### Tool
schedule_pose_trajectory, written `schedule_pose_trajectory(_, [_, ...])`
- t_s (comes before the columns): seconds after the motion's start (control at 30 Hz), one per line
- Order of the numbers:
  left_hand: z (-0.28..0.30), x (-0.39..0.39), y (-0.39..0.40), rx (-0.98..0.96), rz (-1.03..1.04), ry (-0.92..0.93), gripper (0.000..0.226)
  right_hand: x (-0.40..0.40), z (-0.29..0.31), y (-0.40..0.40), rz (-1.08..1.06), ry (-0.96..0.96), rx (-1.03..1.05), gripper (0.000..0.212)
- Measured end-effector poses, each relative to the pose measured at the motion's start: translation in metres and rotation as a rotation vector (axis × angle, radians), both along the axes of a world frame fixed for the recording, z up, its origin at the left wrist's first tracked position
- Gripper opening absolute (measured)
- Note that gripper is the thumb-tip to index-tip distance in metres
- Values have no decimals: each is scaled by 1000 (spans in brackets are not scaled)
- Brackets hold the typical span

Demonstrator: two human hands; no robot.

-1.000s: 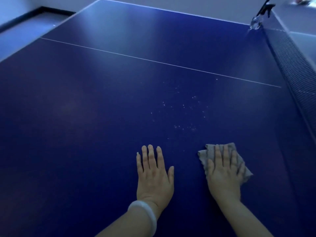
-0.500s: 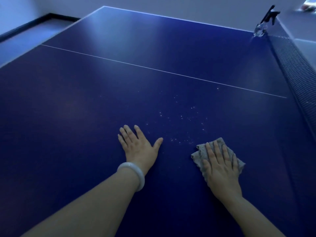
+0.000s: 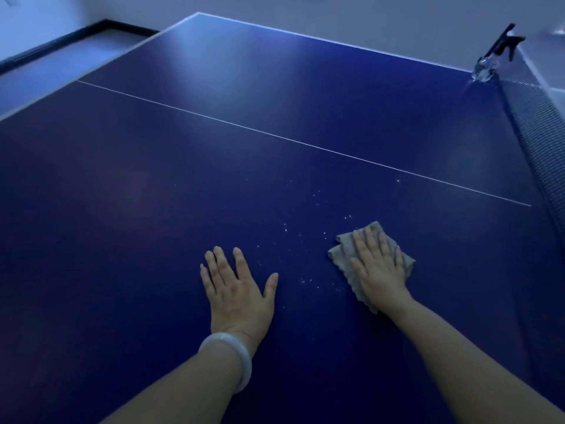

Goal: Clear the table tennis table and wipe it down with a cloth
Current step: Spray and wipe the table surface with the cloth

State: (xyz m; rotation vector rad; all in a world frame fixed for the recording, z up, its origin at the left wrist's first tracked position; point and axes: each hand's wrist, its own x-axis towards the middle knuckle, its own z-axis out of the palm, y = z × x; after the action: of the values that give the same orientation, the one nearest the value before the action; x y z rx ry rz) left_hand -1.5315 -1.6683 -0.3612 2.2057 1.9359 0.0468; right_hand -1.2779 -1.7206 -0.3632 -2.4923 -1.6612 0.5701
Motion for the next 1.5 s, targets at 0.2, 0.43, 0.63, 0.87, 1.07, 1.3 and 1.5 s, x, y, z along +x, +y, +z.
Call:
schedule_pose_trajectory(0.2, [-3,0,0,22,5,7,94,79,16,7,-327,-15,-26,55])
schedule_pose_trajectory(0.43, [-2,1,1,20,16,26,92,139,22,84,-620,101,28,56])
schedule_pose_trajectory(0.63, [-3,2,0,28,20,32,95,121,29,161,-499,132,65,58])
schedule_pose_trajectory(0.87, [-4,0,0,35,15,55,96,-41,17,176,232,-11,-36,58])
schedule_pose_trajectory(1.07, [-2,2,1,32,18,57,98,-25,7,117,411,-78,53,60])
schedule_pose_trajectory(1.3, [-4,2,1,29,12,71,95,56,9,59,-526,-120,-65,59])
schedule_pose_trajectory(1.5, [-4,1,1,38,11,68,94,-88,3,71,130,-137,69,60])
